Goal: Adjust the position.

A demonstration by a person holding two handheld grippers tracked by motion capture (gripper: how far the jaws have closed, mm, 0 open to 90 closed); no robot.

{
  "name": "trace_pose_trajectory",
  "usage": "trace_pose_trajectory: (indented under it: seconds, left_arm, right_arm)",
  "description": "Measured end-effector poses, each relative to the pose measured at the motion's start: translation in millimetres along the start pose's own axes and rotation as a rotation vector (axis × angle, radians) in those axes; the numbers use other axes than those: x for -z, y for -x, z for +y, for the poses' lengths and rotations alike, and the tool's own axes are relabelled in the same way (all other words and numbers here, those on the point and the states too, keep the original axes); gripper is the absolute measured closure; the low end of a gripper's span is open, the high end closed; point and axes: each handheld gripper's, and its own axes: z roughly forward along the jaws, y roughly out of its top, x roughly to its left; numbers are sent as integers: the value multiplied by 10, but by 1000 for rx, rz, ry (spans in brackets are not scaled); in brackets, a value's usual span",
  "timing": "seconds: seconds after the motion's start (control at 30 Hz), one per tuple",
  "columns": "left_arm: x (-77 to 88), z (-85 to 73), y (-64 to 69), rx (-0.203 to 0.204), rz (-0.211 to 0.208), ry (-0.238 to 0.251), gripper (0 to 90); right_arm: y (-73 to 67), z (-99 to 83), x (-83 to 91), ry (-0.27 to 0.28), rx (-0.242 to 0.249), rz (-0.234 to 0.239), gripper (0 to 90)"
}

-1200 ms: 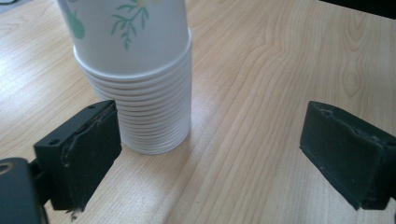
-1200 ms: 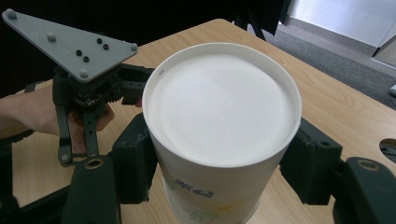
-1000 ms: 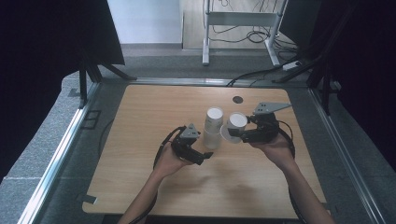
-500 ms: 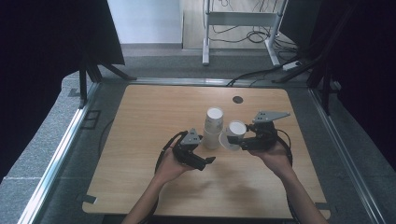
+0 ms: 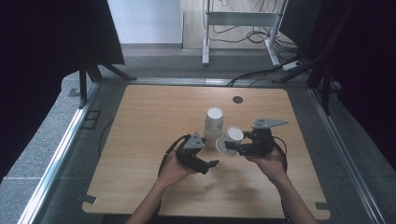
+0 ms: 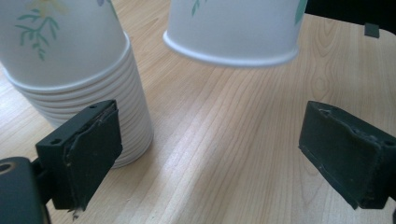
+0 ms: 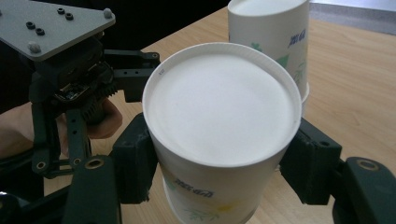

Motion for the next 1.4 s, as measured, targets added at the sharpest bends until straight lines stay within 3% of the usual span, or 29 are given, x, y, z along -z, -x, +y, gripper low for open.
trace_pose_trajectory:
  seconds: [0.27,0.57,1.07,1.4]
  left_arm:
    - [-54,8,38,-3,-9,6,57]
    - [-130,11,69,-9,-13,9,67]
    - [-236,-14,72,-8,-6,-5,108]
    - [-274,-17,93,-19,23,-21,139]
  right_arm:
    - [1,-106,-80,7,-45,20,342]
    - [-27,-160,-186,0,-64,38,343]
    - [-71,-175,-292,-10,-66,49,343]
    - [-86,-180,-319,-15,-62,48,341]
